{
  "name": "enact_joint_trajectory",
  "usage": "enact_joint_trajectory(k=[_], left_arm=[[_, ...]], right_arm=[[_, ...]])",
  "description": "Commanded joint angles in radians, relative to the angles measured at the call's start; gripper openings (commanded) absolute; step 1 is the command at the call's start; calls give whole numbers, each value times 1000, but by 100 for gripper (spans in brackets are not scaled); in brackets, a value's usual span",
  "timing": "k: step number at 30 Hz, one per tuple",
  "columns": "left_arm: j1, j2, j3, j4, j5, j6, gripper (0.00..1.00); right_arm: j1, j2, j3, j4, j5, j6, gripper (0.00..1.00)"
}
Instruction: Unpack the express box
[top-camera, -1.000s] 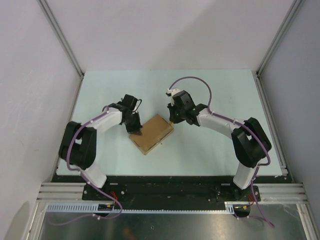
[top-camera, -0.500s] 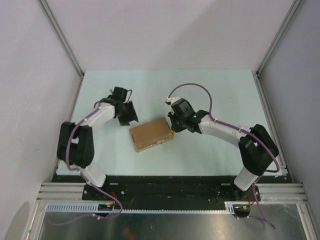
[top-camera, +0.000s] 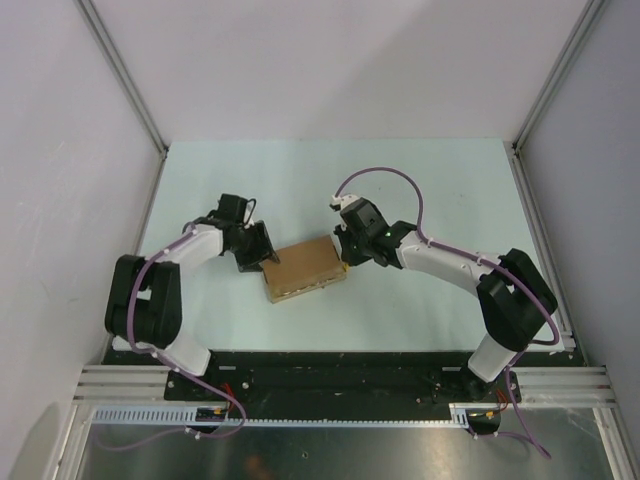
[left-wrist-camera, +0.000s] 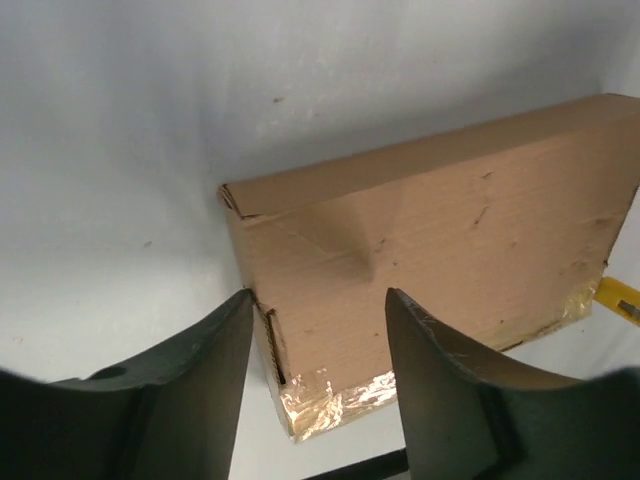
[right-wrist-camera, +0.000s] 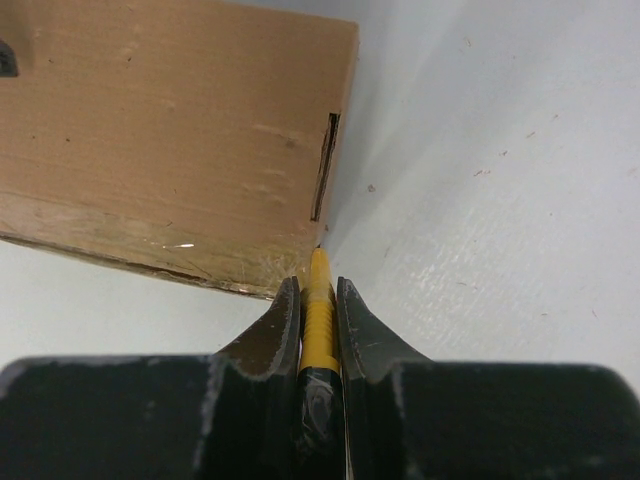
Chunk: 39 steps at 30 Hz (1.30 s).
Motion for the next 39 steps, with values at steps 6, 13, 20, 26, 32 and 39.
enact_joint_trajectory(k=[6, 13, 20, 26, 32, 39], left_arm=[[-9, 195, 224, 117, 249, 84, 52], [-37, 390, 490, 132, 143, 164, 55], [-60, 538, 640, 160, 177, 180, 61], [-52, 403, 599, 158, -1, 172, 69], [-46, 142, 430, 57, -289, 111, 83], [-42, -70, 154, 19, -149, 4, 86]], right_arm=[[42, -55, -1, -18, 36, 31, 0], [94, -60, -2, -52, 61, 30, 0], [119, -71, -2, -52, 59, 24, 0], [121, -133, -1, -128, 128, 13, 0], [120, -183, -1, -178, 173, -19, 0], [99, -195, 8, -51, 174, -70, 0]])
